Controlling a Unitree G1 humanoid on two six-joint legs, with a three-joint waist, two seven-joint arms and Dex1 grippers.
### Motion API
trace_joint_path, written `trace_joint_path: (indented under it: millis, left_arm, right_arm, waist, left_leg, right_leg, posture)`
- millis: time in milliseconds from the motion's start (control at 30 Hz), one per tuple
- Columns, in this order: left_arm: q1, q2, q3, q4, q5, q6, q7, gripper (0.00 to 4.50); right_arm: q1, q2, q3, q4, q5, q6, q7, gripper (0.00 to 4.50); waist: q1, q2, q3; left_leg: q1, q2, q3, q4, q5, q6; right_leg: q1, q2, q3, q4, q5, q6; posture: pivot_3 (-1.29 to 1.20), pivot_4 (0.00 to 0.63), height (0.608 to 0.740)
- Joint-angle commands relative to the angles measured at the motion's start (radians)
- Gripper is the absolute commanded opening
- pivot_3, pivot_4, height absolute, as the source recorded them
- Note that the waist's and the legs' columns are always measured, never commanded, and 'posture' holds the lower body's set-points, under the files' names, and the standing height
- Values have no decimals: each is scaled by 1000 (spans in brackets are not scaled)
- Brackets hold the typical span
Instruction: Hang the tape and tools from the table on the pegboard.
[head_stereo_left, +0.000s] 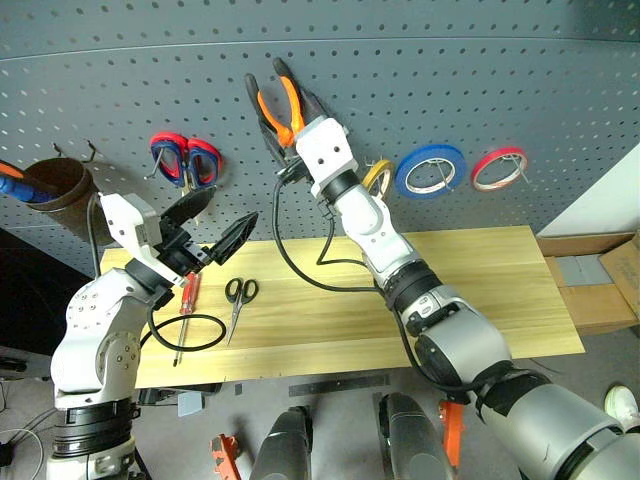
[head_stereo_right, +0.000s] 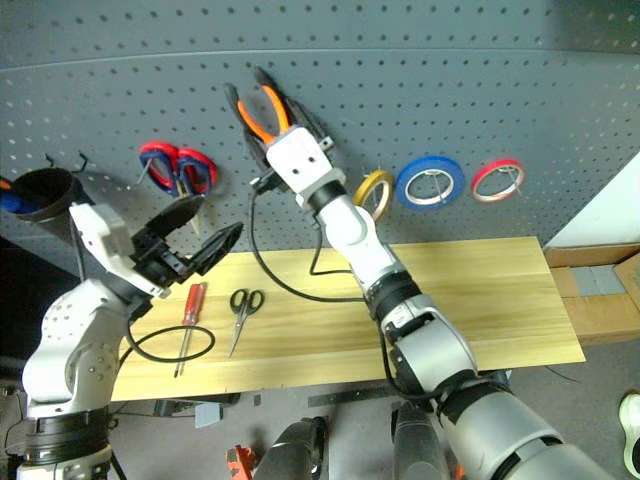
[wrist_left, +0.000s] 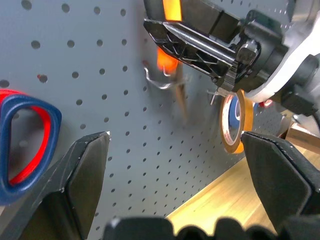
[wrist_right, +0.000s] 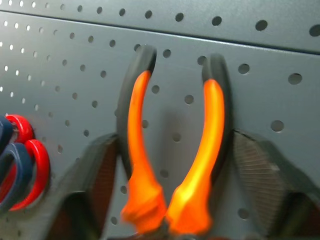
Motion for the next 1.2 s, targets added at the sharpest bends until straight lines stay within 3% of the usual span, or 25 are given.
trace_joint_path:
  millis: [33,167,300,467,567,733,833,1033,1200]
  left_arm:
    - [5,1,4,-14,17,-19,5,4500]
    - [29,2,-10,-10,63,-18,24,4500]
    - [79,2,-36,-26,111,36,82,4500]
    - [138,5,-91,-63,196,129,176,4500]
    - [152,5,-103,-80,178,179,172,4500]
    - [170,14,-112,-98,145,215,122,4500]
    - [181,24,-125,-93,167,238,123,4500]
    - [155,33,-180,-83,267,387,253,4500]
    - [127,33,-211,-100,307,574,343,4500]
  right_arm:
    - [10,-12,-23,-82,3,41,-35,4470]
    - [76,-25,-36,-276,11,144,-29,4470]
    - [178,-48,-58,-613,54,315,17,4470]
    - [299,-119,-83,-1028,171,570,130,4470]
    - [367,-176,-101,-1200,276,733,206,4470]
    - [454,-280,-162,-1389,543,1049,334,4470]
    - [506,-391,-216,-1480,783,1300,419,4470]
    - [625,-591,-286,-1589,1158,1604,488,4470]
    - [743,-735,-247,-1645,1241,1690,505,4470]
  waist:
    - [0,0,0]
    - [4,0,0]
    - [4,0,0]
    - [3,0,0]
    - [3,0,0]
    - [2,0,0]
    - [4,0,0]
    - [5,0,1]
    - [5,-1,1]
  left_leg:
    - [0,0,0,0,0,-1]
    - [0,0,-2,0,1,-2]
    - [0,0,-2,0,1,-2]
    - [-2,0,-2,-2,1,-1]
    - [-2,0,-2,-2,1,-1]
    - [0,1,-1,-1,-1,2]
    - [-1,1,-1,-1,-2,3]
    - [-1,1,-1,-1,-3,5]
    - [-1,1,-1,-1,-3,6]
  right_leg:
    - [0,0,0,0,0,0]
    - [1,1,-1,1,1,-2]
    - [0,1,-1,0,1,-2]
    - [-1,1,-1,-2,1,-2]
    - [-1,1,-1,-1,1,-2]
    - [0,1,0,-1,1,-2]
    - [0,1,0,-1,1,-2]
    - [1,1,-1,-3,1,-2]
    - [1,1,-1,-2,1,-2]
  posture:
    - [-5,260,740]
    - [-11,262,740]
    - [-16,268,740]
    - [-32,277,740]
    - [-40,281,740]
    - [-55,286,740]
    - [-68,289,740]
    - [-77,291,740]
    - [-83,299,740]
